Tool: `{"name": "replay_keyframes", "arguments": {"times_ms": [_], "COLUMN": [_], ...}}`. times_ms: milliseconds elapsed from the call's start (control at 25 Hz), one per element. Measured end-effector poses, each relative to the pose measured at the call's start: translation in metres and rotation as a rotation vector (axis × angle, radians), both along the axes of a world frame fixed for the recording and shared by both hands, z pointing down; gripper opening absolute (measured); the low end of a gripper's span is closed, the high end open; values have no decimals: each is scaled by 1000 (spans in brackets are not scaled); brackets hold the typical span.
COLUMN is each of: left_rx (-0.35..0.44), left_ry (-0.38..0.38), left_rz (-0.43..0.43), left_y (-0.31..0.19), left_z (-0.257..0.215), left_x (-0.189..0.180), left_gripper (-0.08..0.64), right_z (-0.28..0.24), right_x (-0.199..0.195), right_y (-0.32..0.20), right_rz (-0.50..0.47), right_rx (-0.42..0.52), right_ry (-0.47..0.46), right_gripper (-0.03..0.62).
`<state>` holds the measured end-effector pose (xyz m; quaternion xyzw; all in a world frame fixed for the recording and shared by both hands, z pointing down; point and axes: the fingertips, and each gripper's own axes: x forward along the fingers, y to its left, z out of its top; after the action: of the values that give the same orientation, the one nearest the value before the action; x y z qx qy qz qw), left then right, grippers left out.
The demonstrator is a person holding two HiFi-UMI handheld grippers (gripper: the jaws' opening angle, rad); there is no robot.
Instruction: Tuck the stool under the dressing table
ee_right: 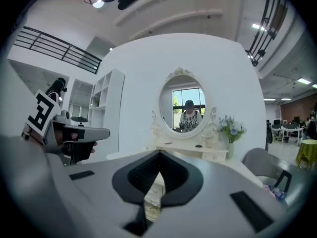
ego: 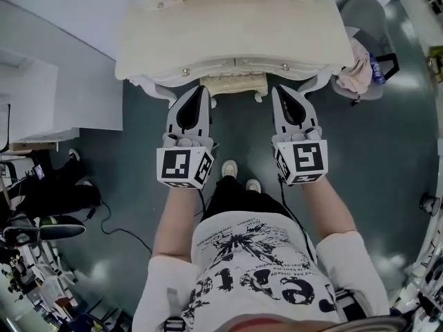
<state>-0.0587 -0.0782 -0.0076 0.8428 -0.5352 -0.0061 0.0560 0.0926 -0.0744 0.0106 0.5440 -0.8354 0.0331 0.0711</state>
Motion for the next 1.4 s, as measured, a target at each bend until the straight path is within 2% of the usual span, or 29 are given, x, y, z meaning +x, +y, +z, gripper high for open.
{"name": "replay_keyframes", "arguments": {"times_ms": [120, 280, 480, 600, 800, 1000, 1400], "left_rx": [35, 81, 118, 115, 110, 101, 104], "left_ry": [-16, -51, -48, -62, -134, -123, -92], "left_rz": [24, 34, 79, 98, 103, 111, 154], "left_y": [16, 14, 20, 22, 8, 5, 1], "left_z": [-41, -83, -118, -130, -137, -136, -133], "left_x": [0, -17, -27, -30, -41, -49, -33], "left_gripper": [20, 20, 20, 20, 20, 20, 20], "right_z": [-45, -101, -137, -140, -143, -142, -136], "right_x": [0, -13, -18, -19, -27, -37, -38], "right_y": [14, 12, 20, 22, 14, 10, 7], "right_rz": [0, -9, 5, 12, 6, -3, -10], "right_rx": [40, 132, 168, 153, 136, 134, 137], "right_ry": [-4, -20, -39, -33, -22, -17, -6], "right_gripper": [17, 17, 17, 17, 17, 17, 17]}}
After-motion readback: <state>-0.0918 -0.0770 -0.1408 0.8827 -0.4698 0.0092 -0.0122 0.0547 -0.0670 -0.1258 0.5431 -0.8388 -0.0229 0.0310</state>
